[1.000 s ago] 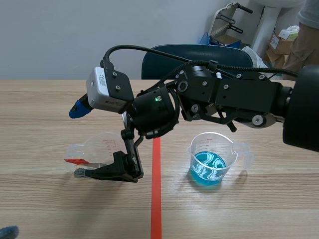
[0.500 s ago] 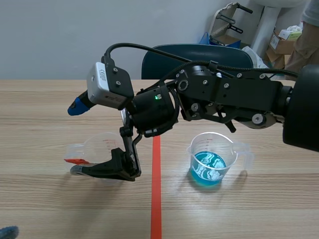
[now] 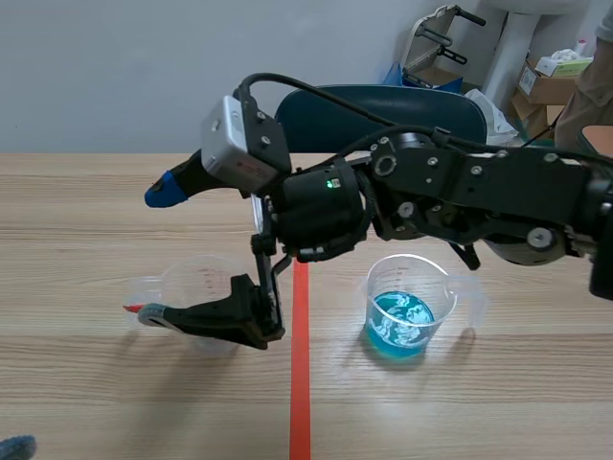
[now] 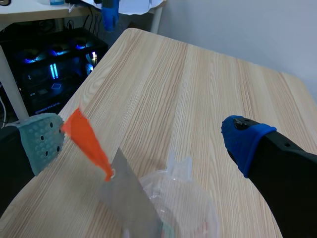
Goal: Do the redox reaction experiment
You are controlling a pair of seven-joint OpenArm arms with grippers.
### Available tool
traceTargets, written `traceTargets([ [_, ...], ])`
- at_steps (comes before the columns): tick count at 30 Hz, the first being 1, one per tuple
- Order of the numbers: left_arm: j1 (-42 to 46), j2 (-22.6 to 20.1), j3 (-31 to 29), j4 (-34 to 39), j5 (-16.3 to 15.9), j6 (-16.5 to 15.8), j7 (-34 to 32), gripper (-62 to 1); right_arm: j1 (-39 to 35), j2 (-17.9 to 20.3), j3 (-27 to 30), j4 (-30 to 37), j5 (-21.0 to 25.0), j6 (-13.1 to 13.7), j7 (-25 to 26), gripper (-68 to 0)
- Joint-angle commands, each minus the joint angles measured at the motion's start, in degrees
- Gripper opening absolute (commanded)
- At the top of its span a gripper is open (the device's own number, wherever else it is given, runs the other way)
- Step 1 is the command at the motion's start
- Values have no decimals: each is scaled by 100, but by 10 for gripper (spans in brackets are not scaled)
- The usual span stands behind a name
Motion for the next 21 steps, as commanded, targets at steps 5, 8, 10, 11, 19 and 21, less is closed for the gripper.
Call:
traceTargets([
  [5,-28,61,28,118,-72,-11,-81,14,-435,739,487,874,400,-9,-48,4],
  [8,-31,61,28,118,-79,-13,-85,14,-763,1169,817,1274,603,-11,-203,4],
  [10,-33,92,28,118,-79,-31,-85,14,-1014,1471,1099,1537,737,-13,-330,4],
  [11,-35,114,28,118,-79,-28,-85,14,-1158,1617,1250,1663,813,-13,-400,4],
  [19,-315,444,28,118,-76,-31,-83,14,-2627,2542,2830,2439,1340,-83,-1010,4],
  [21,-433,595,28,118,-74,-31,-76,14,-3086,2677,3348,2577,1429,-98,-1145,4],
])
